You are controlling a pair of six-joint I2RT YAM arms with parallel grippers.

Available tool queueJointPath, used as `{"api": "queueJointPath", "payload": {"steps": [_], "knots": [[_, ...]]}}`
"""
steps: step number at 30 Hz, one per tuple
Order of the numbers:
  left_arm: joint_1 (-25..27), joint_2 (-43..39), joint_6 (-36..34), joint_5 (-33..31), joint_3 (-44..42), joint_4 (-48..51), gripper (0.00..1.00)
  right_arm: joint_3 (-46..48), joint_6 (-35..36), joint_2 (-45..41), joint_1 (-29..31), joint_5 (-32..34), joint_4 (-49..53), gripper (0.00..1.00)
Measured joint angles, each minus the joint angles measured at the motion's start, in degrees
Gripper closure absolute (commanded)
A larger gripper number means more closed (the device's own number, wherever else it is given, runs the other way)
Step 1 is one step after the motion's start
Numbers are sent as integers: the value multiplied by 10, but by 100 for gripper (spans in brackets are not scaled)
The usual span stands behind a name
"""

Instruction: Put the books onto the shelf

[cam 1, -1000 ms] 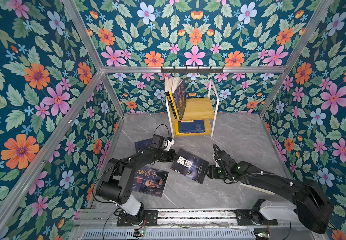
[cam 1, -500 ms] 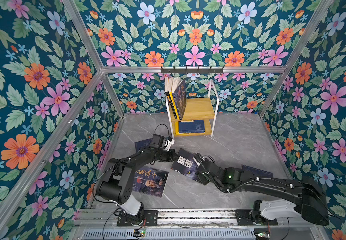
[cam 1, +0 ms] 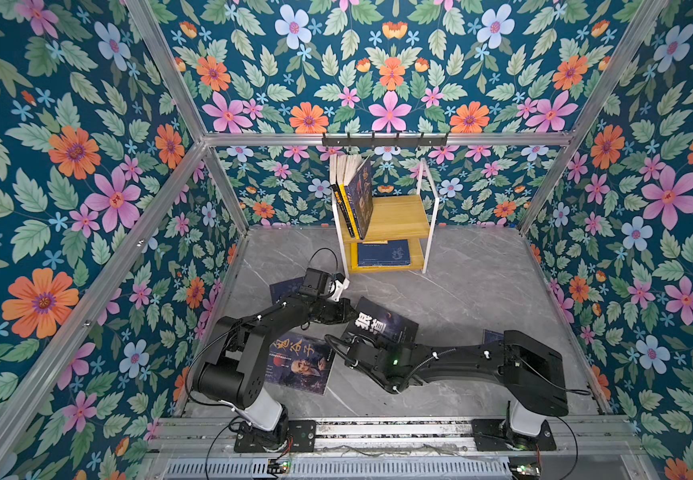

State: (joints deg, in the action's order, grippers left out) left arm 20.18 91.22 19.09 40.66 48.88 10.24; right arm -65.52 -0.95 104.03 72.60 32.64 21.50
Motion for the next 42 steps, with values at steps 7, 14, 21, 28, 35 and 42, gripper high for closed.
{"api": "queueJointPath", "payload": {"steps": [7,14,21,28,35,42], "knots": [[-1,0,0,1,-1,0,100,-5,-3,47,0,23,13,36],[-1,-6,0,-1,-9,0,100,-1,-22,61,0,53,22,75],[-29,-53,3,-12,-21,1,42,18,-33,50,0,91,1,100],[-83,-79,56,16,-72,-54,21,27,-19,53,0,116,-14,100],[-89,-53,125,66,-98,-120,11,29,-4,53,-1,162,-48,100],[-84,-8,177,93,-80,-154,33,36,7,54,-1,199,-76,100]]}}
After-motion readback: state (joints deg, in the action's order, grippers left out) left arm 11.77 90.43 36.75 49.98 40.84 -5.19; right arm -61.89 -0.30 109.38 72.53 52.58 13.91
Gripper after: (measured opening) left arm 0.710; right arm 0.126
